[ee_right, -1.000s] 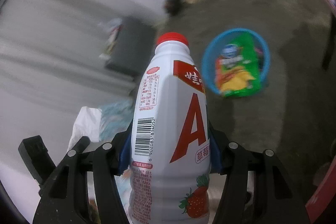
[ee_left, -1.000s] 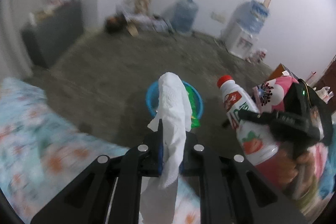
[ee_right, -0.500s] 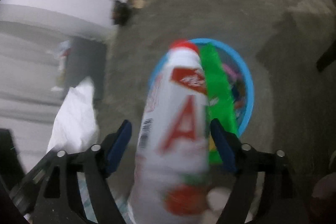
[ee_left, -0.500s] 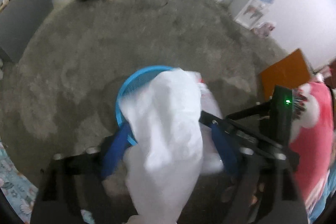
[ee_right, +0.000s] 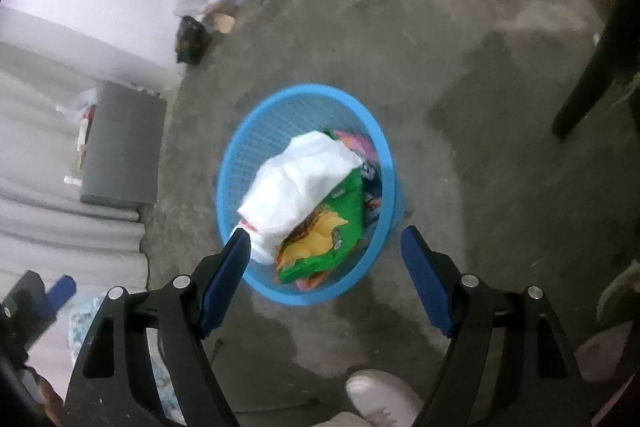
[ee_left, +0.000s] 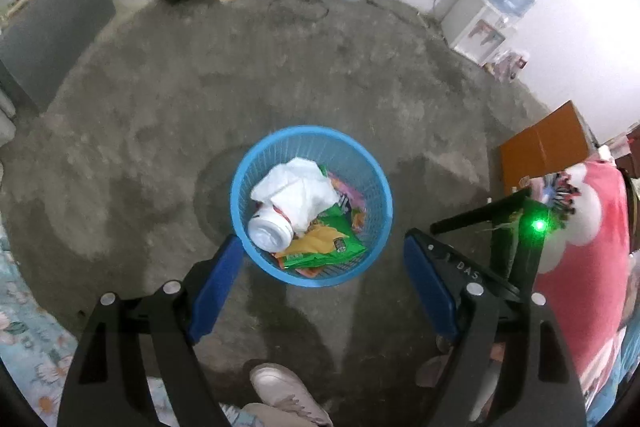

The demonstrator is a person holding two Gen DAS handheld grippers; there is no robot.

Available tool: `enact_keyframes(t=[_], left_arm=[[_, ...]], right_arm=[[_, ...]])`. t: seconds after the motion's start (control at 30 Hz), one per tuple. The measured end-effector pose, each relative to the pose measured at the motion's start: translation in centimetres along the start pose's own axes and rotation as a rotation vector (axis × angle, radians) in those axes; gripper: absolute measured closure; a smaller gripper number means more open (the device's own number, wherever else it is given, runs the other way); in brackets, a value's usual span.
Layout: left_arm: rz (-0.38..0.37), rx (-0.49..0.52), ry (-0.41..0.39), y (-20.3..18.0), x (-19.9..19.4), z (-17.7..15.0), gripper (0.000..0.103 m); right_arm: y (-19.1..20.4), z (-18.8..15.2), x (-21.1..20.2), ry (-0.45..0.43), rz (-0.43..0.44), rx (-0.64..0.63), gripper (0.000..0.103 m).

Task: Collect trash
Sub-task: 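Open both tools to drop the tissue and bottle into the wastebasket, then move both tools back toward the bed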

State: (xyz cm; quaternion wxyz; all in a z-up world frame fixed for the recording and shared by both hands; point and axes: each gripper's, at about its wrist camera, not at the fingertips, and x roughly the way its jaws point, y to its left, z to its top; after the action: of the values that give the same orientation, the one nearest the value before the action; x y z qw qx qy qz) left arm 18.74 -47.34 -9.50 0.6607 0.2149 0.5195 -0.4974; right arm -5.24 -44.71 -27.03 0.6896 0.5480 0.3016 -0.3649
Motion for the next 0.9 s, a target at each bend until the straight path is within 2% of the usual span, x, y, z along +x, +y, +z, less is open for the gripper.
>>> enact_keyframes(t=[0.2, 0.23, 0.27, 0.4, 0.5, 0.53, 0.63, 0.7, 0.8, 0.83, 0.9], left_arm=[[-0.007, 0.051, -0.143, -0.6, -8.9, -3.4, 0.023], [0.008, 0.052, -0.191, -0.6, -11.2, -4.6, 0.023], [0.021, 0.046, -0.232, -0.6, -12.8, -5.4, 0.023], [0.098, -0.018, -0.418, 0.2, -20.8, -10.5, 0.007], [0.144, -0.067, -0.502, 0.8, -25.3, -14.6, 0.006], [0.183, -0.102, -0.531, 1.0, -27.0, -16.5, 0.006], [0.254, -0.198, -0.591, 1.2, -30.0, -20.8, 0.006], [0.351, -0.298, -0.646, 1.2, -31.8, -24.8, 0.006], [0.531, -0.403, -0.694, 0.8, -33.5, -29.8, 0.006], [0.565, -0.419, -0.702, 0.7, -33.8, -30.9, 0.006], [0.671, -0.459, -0.698, 0.3, -34.1, -33.8, 0.006]], right_arm=[[4.8, -1.2, -5.5, -0.113, 0.027, -0.160, 0.028], [5.7, -1.5, -6.2, -0.126, 0.034, -0.190, 0.026], [7.0, -2.4, -7.6, -0.146, 0.050, -0.239, 0.025], [12.1, -6.2, -12.3, -0.218, 0.109, -0.439, 0.018], [15.7, -10.2, -15.9, -0.260, 0.166, -0.604, 0.013], [16.4, -11.2, -16.8, -0.268, 0.186, -0.638, 0.010], [18.9, -15.7, -20.2, -0.330, 0.248, -0.764, 0.008], [19.6, -18.2, -21.8, -0.351, 0.279, -0.831, 0.008], [20.6, -22.0, -23.2, -0.336, 0.350, -0.938, 0.008], [20.8, -23.0, -23.6, -0.327, 0.361, -0.961, 0.008], [21.1, -25.3, -24.2, -0.278, 0.404, -1.007, 0.008]])
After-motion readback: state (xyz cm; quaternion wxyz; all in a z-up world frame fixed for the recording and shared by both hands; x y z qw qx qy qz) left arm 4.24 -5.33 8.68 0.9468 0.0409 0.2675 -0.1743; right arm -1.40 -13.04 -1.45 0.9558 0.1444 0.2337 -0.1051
